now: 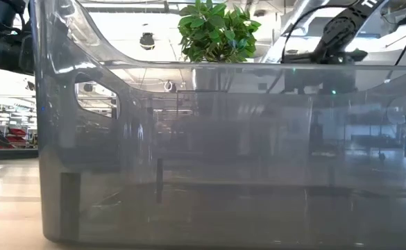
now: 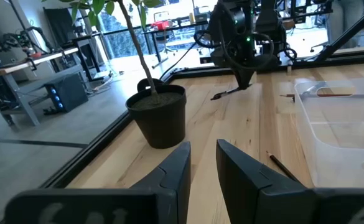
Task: Sort pens & pencils
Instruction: Put the top right black ballpen into the transparent bin
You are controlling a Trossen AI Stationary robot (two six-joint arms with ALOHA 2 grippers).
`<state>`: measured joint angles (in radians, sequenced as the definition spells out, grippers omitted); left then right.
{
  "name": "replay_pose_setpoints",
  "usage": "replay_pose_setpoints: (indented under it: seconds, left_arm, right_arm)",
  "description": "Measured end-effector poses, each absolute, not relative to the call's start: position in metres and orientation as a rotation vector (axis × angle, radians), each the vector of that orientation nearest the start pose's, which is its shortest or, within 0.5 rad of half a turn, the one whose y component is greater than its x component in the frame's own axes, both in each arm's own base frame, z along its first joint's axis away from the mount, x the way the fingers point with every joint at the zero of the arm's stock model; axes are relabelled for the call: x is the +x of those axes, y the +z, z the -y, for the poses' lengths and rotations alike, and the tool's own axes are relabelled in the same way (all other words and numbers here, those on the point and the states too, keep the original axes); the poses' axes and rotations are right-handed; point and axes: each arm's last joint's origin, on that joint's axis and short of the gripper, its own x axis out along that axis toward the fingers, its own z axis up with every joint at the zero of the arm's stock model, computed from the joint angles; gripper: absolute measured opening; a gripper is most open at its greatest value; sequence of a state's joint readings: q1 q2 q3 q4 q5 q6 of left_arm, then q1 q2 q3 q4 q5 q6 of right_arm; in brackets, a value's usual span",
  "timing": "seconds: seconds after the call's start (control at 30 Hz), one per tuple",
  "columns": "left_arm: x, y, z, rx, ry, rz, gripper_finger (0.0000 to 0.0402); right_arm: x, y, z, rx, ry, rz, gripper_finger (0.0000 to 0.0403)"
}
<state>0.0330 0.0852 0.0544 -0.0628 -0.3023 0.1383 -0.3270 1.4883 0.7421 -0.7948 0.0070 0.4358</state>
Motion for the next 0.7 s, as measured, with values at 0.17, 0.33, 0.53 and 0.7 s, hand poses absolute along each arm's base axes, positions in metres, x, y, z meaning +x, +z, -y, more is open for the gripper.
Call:
replay_pose_setpoints:
  seconds: [0.17,0.33,0.53,0.7]
  left_arm:
    - [0.098,0.169,-0.012,0.15,0.329,-0.116,0.0068]
    - [0.098,0.169,-0.012,0.15,0.33,-0.116,0.0068]
    - [0.098,0.17,-0.012,0.151,0.347,-0.117,0.0068]
    - [0.098,0.17,-0.014,0.153,0.397,-0.119,0.0068]
  right_arm:
    - [0.228,0.168,0.069,0.567,-0.558,-1.394,0.0053]
    - [0.248,0.196,0.057,0.519,-0.489,-1.341,0.0053]
    - [0.275,0.233,0.027,0.437,-0.331,-1.225,0.0051]
    - [0.292,0.259,-0.009,0.374,-0.178,-1.1,0.0052]
